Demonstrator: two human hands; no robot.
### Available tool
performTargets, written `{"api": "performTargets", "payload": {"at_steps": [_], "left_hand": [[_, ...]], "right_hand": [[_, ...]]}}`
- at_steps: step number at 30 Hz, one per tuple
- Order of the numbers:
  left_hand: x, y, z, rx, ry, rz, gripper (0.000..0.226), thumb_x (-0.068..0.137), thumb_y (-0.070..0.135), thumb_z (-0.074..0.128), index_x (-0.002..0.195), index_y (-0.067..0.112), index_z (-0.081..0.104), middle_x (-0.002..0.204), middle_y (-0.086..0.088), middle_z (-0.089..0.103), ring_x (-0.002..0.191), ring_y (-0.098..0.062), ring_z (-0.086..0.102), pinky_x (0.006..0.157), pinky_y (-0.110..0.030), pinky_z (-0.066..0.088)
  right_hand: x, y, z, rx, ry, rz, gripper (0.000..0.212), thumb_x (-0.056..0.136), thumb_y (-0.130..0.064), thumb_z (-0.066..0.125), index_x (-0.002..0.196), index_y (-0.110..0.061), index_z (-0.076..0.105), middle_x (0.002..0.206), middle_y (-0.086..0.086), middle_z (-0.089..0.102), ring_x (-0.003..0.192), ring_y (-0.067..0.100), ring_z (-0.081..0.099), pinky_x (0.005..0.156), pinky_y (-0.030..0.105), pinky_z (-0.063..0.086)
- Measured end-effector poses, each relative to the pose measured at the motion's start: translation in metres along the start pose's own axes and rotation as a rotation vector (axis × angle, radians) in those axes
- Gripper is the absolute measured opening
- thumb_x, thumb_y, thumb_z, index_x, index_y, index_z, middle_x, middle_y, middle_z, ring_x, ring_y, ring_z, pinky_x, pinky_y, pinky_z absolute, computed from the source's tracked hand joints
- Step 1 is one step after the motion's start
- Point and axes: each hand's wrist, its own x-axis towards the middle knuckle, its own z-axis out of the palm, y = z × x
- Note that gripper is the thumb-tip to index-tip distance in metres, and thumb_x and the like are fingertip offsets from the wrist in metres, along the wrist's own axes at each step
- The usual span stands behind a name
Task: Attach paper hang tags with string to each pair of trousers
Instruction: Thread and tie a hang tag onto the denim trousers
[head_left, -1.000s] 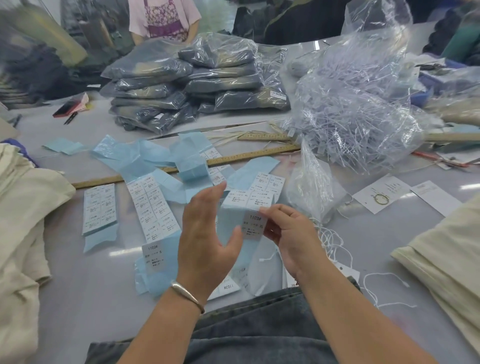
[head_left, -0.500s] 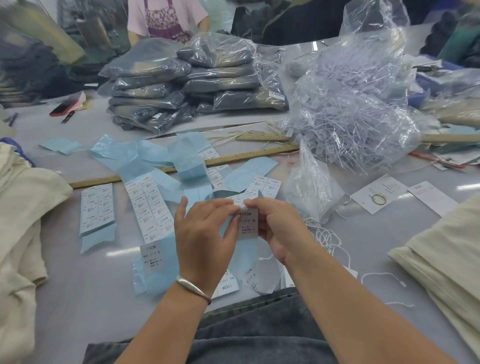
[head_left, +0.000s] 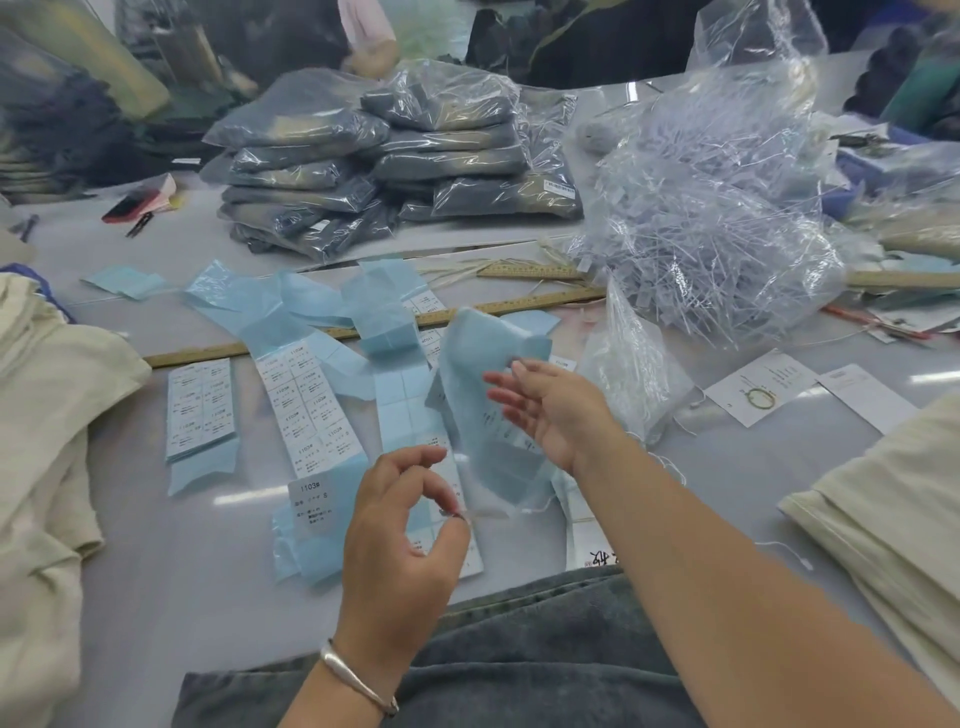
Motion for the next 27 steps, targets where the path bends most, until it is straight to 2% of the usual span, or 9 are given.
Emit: {"api": "performTargets", "payload": {"at_steps": [2,5,8,10,14,16,20,24,27], "left_hand": [[-0.001,-0.003,-0.002,-0.051,-0.016,-0.053,0.010,0.073,0.014,0.063,0.071,0.022,0.058,0.100,0.018,0.065,0.107,-0.007,0.059,0.090,-0.024,0.045],[-0.004,-0.008,-0.001,-0.214,-0.090,-0.188,0.018,0.080,0.003,0.066,0.069,0.015,0.060,0.089,0.007,0.072,0.091,-0.011,0.066,0.081,-0.026,0.053],[-0.006,-0.010,0.005,-0.397,-0.201,-0.342,0.025,0.083,-0.005,0.060,0.066,0.013,0.059,0.091,0.000,0.073,0.090,-0.013,0.067,0.078,-0.026,0.051],[-0.009,-0.011,0.011,-0.567,-0.270,-0.410,0.007,0.075,0.004,0.056,0.070,0.009,0.058,0.098,-0.007,0.073,0.100,-0.017,0.066,0.087,-0.035,0.047],[-0.010,-0.006,0.020,-1.037,-0.451,-0.508,0.057,0.057,0.004,0.050,0.111,0.010,0.065,0.118,-0.024,0.063,0.109,-0.034,0.061,0.096,-0.045,0.047],[-0.012,0.000,0.031,-0.920,-0.591,-0.413,0.086,0.059,-0.001,0.048,0.135,0.037,0.053,0.114,-0.019,0.066,0.106,-0.033,0.065,0.091,-0.038,0.051],[-0.024,0.002,0.068,-0.258,-0.638,-0.082,0.092,0.087,0.003,0.054,0.136,0.071,0.015,0.096,0.007,0.070,0.090,-0.008,0.067,0.080,-0.018,0.050],[-0.030,-0.001,0.100,0.132,-0.546,0.263,0.094,0.096,0.011,0.050,0.136,0.070,-0.011,0.102,0.014,0.068,0.087,-0.005,0.063,0.080,-0.026,0.052],[-0.032,-0.010,0.115,0.241,-0.544,0.448,0.104,0.086,0.011,0.063,0.144,0.059,-0.009,0.096,0.008,0.069,0.086,-0.014,0.064,0.070,-0.032,0.054]], "right_hand": [[-0.005,-0.004,-0.002,-0.022,-0.070,0.008,0.013,0.098,-0.009,0.052,0.106,0.000,0.052,0.098,0.018,0.068,0.077,0.023,0.068,0.059,0.025,0.057],[-0.018,-0.014,-0.022,-0.200,0.053,-0.193,0.024,0.094,-0.003,0.056,0.117,0.000,0.053,0.096,0.022,0.069,0.074,0.024,0.068,0.061,0.028,0.058],[-0.043,-0.022,-0.062,-0.338,0.159,-0.410,0.013,0.090,0.001,0.055,0.097,-0.002,0.066,0.077,0.017,0.072,0.059,0.018,0.065,0.052,0.022,0.053],[-0.060,-0.014,-0.093,-0.464,0.224,-0.443,0.014,0.088,0.002,0.056,0.087,-0.005,0.068,0.069,0.014,0.071,0.054,0.016,0.062,0.050,0.021,0.050],[-0.078,0.026,-0.142,-1.013,0.375,-0.321,0.010,0.082,-0.007,0.065,0.081,-0.017,0.068,0.073,-0.003,0.070,0.071,0.015,0.065,0.072,0.032,0.053],[-0.084,0.046,-0.154,-1.231,0.356,-0.262,0.011,0.081,-0.015,0.065,0.079,-0.025,0.065,0.079,-0.010,0.068,0.080,0.013,0.063,0.075,0.029,0.048],[-0.090,0.066,-0.162,-1.472,0.382,-0.181,0.008,0.082,-0.025,0.058,0.075,-0.028,0.054,0.081,-0.008,0.065,0.081,0.017,0.059,0.066,0.027,0.041],[-0.094,0.072,-0.159,-1.567,0.313,-0.102,0.019,0.078,-0.037,0.065,0.072,-0.027,0.050,0.087,-0.008,0.063,0.086,0.015,0.058,0.064,0.027,0.038],[-0.095,0.075,-0.158,-1.565,0.253,-0.050,0.028,0.074,-0.046,0.070,0.073,-0.028,0.048,0.084,-0.010,0.060,0.082,0.013,0.055,0.060,0.028,0.037]]}}
